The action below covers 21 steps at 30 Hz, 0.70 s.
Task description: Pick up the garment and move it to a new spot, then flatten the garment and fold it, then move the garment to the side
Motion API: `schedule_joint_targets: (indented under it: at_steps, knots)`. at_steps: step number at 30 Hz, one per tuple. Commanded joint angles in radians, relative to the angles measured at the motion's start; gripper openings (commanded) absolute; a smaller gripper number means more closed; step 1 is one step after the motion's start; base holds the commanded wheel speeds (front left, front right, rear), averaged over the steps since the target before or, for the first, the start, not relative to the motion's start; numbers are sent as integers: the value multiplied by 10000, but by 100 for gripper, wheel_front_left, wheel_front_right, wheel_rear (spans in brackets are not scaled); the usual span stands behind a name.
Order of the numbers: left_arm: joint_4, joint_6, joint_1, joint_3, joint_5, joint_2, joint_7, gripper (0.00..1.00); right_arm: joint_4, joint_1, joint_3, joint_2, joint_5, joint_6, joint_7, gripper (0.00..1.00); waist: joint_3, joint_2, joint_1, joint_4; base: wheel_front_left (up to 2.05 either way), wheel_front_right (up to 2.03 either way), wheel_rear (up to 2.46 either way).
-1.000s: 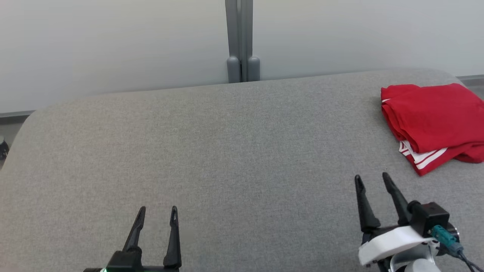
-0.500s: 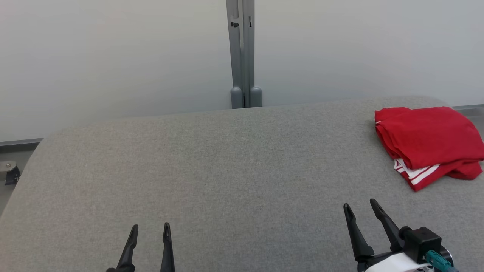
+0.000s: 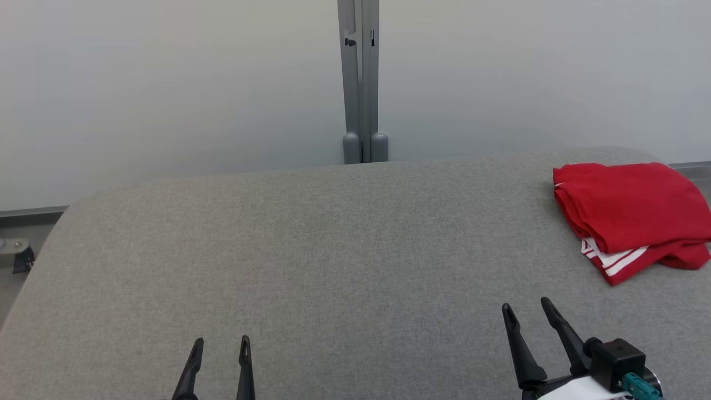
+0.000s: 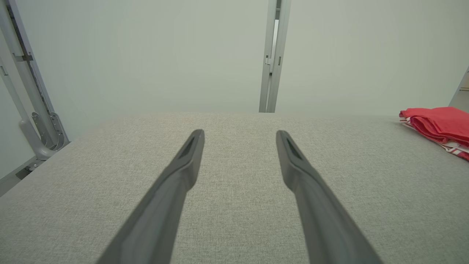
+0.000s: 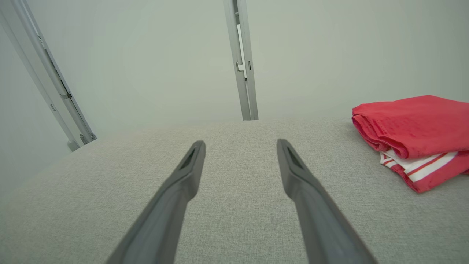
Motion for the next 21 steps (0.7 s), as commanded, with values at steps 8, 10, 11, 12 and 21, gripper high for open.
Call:
schedule_joint_targets:
  at_steps: [8, 10, 11, 12, 21]
  knots:
    - [47, -108, 95, 29, 138, 12, -30, 100, 76, 110, -55, 79, 6, -3, -27, 100, 2, 0, 1, 33, 0, 0, 0]
    - [64, -119, 101, 15, 142, 12, -30, 100, 79, 119, -54, 91, 4, -1, -27, 100, 6, 0, 1, 44, 0, 0, 0]
    - [71, -127, 105, 10, 133, 12, -30, 100, 81, 125, -49, 99, 7, -1, -27, 100, 7, 0, 1, 48, 0, 0, 0]
    - [80, -126, 114, 8, 140, 12, -30, 100, 90, 130, -35, 107, 14, -3, -27, 100, 8, 0, 1, 50, 0, 0, 0]
    - [422, -110, 27, -10, 34, 0, 59, 0, 356, 154, -17, 143, 49, 2, 21, 0, 43, 0, 1, 78, 0, 0, 0]
